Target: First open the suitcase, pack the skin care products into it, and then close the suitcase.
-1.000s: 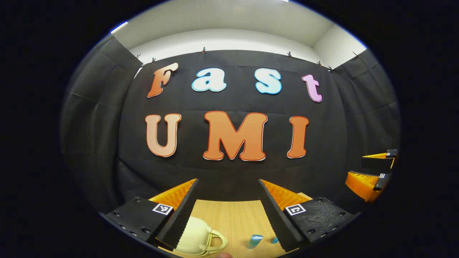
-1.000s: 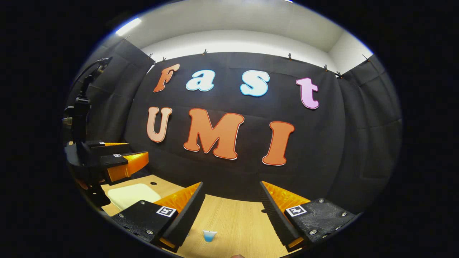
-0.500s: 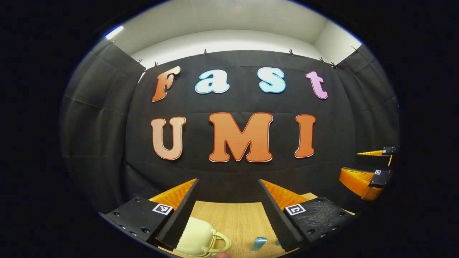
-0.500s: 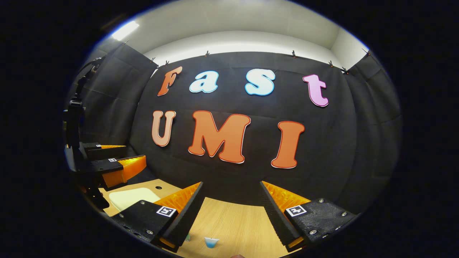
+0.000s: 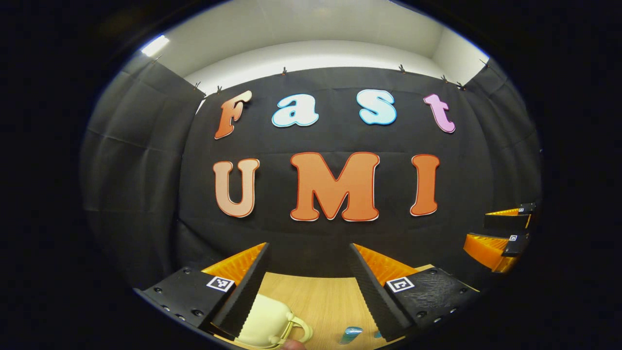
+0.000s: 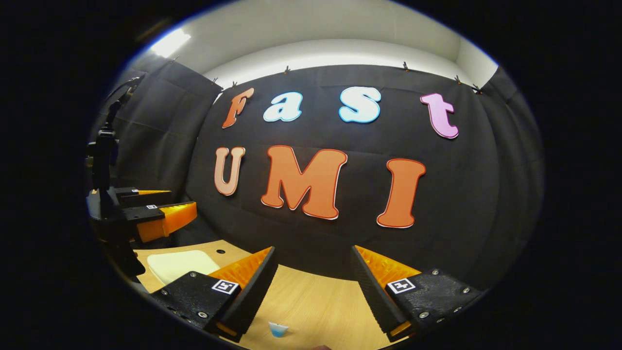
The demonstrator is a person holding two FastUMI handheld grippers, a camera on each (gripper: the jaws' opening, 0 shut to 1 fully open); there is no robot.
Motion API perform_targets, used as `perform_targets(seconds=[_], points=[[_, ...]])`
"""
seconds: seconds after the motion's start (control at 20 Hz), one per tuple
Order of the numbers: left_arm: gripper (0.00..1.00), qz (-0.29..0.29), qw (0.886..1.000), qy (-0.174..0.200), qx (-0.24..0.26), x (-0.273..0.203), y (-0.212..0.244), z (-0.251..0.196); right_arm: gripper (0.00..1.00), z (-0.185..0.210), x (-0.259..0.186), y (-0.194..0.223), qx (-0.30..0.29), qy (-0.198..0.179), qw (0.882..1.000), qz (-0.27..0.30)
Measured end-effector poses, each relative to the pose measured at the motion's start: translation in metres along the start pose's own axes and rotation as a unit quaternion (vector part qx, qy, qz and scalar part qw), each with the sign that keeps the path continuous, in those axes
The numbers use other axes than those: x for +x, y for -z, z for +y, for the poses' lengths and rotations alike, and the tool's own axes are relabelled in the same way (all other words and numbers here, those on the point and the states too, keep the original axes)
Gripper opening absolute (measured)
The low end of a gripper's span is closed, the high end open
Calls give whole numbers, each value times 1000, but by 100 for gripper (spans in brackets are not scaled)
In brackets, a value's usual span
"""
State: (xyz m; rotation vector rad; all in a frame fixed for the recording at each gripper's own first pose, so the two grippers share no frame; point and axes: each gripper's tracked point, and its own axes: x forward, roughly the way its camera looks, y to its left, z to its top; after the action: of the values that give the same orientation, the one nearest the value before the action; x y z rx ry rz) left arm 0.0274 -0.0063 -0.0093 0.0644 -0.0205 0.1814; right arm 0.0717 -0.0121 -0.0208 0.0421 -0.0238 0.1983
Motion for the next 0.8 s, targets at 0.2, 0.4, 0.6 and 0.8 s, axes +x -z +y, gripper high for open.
perform_targets(seconds=[0.2, 0.4, 0.6, 0.8], points=[[98, -2, 999, -30, 17, -1, 6, 13, 95, 1, 8, 6, 2, -23, 1000, -1], [98, 8, 997, -30, 64, 6, 24, 28, 95, -2, 14, 12, -1, -23, 1000, 1], [98, 59, 992, 10, 108, 11, 77, 29, 95, -7, 20, 21, 1, -2, 1000, 10], [98, 106, 977, 62, 176, 10, 140, 18, 95, -8, 23, 28, -1, 15, 1000, 23]])
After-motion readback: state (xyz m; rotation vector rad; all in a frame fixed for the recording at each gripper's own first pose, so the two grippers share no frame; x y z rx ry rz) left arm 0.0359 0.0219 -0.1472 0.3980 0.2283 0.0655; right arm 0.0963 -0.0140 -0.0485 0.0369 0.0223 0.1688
